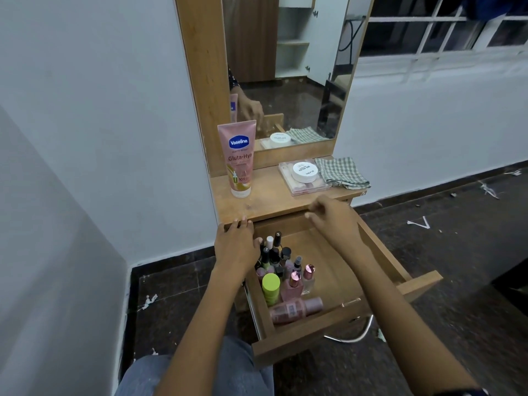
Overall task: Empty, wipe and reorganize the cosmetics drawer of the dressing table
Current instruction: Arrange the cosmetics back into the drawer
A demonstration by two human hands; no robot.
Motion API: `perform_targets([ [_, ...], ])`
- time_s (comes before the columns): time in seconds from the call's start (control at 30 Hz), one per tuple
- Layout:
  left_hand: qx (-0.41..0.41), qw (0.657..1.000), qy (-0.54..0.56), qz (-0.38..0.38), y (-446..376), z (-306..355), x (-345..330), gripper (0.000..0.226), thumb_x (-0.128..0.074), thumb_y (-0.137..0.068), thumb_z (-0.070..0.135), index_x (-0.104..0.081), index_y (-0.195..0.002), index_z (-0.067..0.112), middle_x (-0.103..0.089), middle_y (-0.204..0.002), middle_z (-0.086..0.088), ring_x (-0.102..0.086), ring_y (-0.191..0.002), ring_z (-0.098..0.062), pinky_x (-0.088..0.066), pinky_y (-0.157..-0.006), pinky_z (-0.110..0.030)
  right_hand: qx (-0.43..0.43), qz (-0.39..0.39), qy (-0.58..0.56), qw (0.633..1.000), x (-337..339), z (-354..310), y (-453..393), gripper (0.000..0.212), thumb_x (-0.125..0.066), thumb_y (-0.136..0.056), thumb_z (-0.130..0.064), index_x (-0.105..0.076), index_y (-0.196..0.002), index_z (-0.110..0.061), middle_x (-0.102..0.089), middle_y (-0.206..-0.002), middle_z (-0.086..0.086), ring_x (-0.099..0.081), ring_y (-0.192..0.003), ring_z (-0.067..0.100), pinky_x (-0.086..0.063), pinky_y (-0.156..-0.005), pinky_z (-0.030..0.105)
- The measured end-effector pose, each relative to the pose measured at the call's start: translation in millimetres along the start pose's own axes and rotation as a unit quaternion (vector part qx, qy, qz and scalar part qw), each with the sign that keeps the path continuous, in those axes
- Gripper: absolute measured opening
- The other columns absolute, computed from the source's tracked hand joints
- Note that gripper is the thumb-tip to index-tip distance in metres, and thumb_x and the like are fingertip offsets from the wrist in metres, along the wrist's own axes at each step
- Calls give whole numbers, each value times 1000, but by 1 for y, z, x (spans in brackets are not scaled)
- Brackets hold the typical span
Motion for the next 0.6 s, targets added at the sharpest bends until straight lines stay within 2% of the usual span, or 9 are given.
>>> perform_targets([
  [0.13,1,1000,-2,1,-2,1,1,52,-31,-101,36,-26,-148,13,-24,-156,-3,-19,-144,-19,-13,-115,-40,14,68,18,997,-15,-15,-65,34,-67,-84,-26,-57,-114,-13,-55,-123,8,-53,-111,23,-46,-88,39],
  [0.2,3,1000,-3,2,-2,1,2,52,-31,-101,36,-25,-148,13,-24,-156,-3,-18,-144,-19,-13,-115,-41,8,71,36,997,-24,-17,-87,40,-67,-84,-27,-54,-118,-10,-50,-130,12,-48,-118,28,-42,-94,39],
  [0.3,4,1000,0,3,-2,2,1,52,-31,-101,36,-25,-148,13,-24,-156,-3,-18,-144,-19,-13,-115,-40,-16,71,78,994,-33,-16,-106,43,-65,-85,-32,-52,-117,-7,-52,-126,17,-50,-114,33,-41,-94,40],
  [0.43,3,1000,5,5,-2,1,2,52,-33,-101,35,-25,-148,14,-23,-156,-3,-17,-144,-19,-12,-115,-40,-25,80,94,992,-34,-20,-106,38,-67,-82,-34,-56,-108,-10,-56,-119,15,-52,-107,33,-40,-88,40],
  [0.6,3,1000,12,9,-1,0,2,53,-33,-101,35,-23,-149,17,-22,-157,-2,-15,-145,-18,-11,-115,-40,45,64,87,993,-45,-44,-76,34,-68,-76,-34,-57,-99,-12,-60,-108,9,-53,-101,30,-35,-85,37],
])
Point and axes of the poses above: each hand's wrist, its own y-axis away from the middle knuckle, its own x-axis out of the back of the hand, z = x × y, the point moved 4 cm from there along -y, towards the middle knuckle
